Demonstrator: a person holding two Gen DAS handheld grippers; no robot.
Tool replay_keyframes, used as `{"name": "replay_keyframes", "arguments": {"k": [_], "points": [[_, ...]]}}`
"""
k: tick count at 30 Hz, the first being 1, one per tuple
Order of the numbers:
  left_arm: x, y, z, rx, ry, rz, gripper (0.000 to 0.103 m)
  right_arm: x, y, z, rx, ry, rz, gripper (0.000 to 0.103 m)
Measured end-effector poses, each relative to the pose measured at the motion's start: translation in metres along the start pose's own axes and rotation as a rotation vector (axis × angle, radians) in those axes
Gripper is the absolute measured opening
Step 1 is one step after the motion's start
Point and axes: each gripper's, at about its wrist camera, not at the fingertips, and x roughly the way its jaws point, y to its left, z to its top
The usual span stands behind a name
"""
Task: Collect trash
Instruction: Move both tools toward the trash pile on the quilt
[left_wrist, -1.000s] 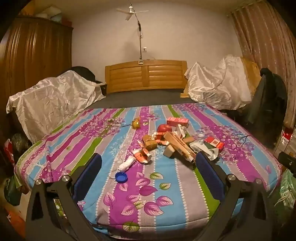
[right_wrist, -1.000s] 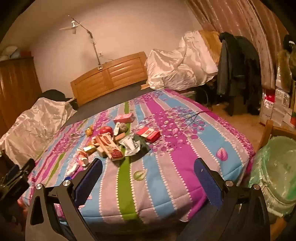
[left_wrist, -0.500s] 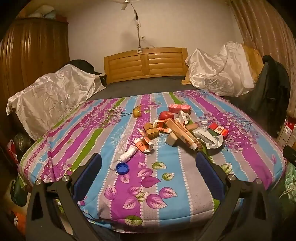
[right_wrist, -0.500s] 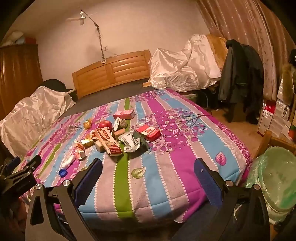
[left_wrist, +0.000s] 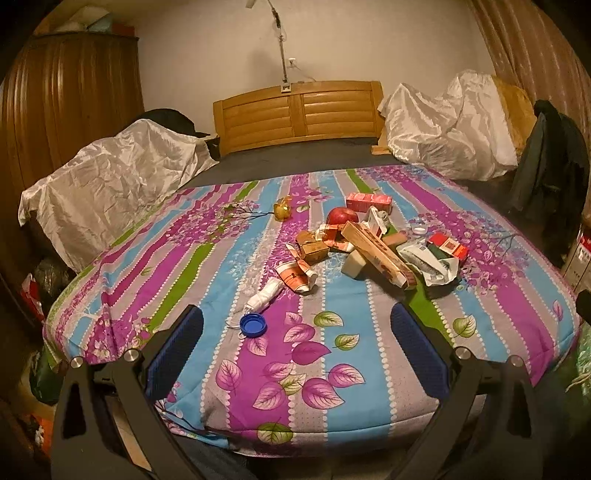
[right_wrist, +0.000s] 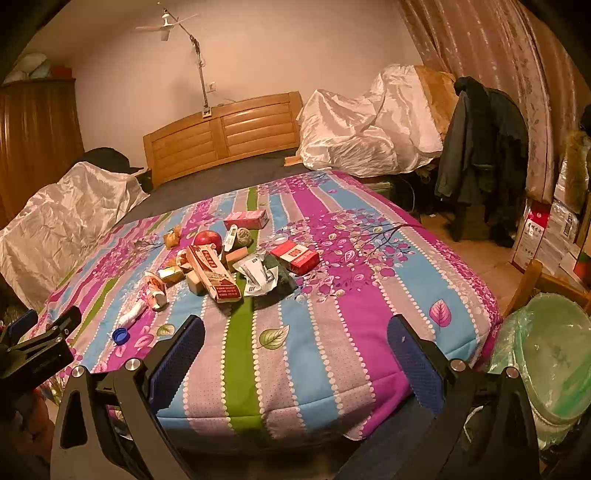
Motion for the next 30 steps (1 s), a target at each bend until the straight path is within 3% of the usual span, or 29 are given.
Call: {"name": "replay_keyframes", "arguments": {"k": [14, 22, 30], "points": [[0.018, 0.013, 0.027, -0.014, 0.077, 0.033, 0.098, 0.009, 0.016, 0.043, -0.070, -0.060, -0.012, 0.099], [0.028, 0.010, 0.025, 0.002, 0.137, 0.026, 0.098, 0.019, 0.030, 0.044, -0.096, -0.035, 0.005, 0.099], [0.046, 0.009, 0.018, 0.005, 0.201, 0.027, 0.098, 0.044, 0.035, 0.033, -0.105, 0.043, 0.003, 0.099]]}}
